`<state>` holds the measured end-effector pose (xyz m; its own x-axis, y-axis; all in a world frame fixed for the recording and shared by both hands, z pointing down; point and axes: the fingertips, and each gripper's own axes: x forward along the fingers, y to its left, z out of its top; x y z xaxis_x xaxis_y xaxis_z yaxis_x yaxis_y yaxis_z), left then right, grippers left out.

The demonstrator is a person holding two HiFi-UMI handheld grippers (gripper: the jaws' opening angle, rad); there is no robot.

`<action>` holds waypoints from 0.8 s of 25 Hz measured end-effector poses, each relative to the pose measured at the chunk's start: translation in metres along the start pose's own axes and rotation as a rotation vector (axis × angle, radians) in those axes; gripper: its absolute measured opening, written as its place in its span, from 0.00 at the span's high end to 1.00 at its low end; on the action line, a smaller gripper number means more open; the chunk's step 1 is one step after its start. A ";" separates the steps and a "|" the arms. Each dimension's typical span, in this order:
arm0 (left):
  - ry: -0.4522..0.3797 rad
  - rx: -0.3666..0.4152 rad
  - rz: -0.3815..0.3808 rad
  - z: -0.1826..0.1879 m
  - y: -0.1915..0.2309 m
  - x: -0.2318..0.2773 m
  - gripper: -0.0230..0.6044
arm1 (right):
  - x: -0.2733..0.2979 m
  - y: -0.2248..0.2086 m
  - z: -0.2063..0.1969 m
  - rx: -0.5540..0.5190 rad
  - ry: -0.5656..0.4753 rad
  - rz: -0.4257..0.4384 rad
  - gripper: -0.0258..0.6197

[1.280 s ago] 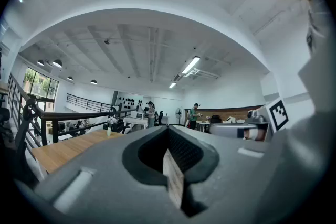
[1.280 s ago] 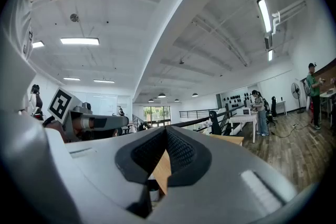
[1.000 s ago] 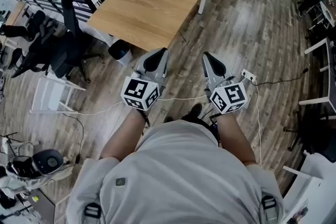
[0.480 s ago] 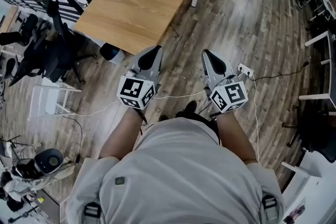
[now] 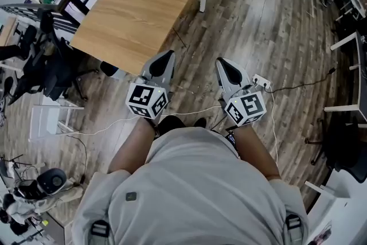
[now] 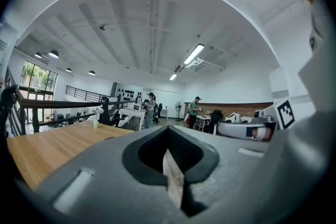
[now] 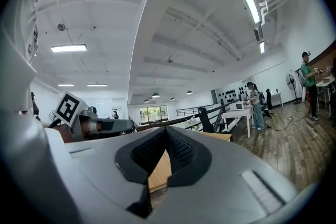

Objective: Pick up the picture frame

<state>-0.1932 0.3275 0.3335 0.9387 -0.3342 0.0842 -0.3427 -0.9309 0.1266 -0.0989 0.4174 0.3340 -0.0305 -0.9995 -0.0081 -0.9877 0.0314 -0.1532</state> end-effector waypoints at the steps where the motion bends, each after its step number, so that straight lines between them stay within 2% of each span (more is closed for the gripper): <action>1: 0.004 -0.007 -0.006 -0.001 -0.003 0.006 0.96 | -0.001 -0.007 0.000 0.005 -0.001 -0.004 0.95; 12: 0.021 -0.007 -0.046 -0.006 -0.001 0.085 0.96 | 0.015 -0.075 -0.001 0.029 0.008 -0.044 0.95; 20: 0.027 0.020 -0.106 -0.001 0.029 0.174 0.96 | 0.076 -0.133 -0.001 0.023 0.026 -0.069 0.95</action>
<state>-0.0395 0.2425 0.3524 0.9682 -0.2301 0.0986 -0.2408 -0.9636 0.1164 0.0296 0.3371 0.3545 0.0332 -0.9990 0.0292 -0.9838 -0.0378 -0.1751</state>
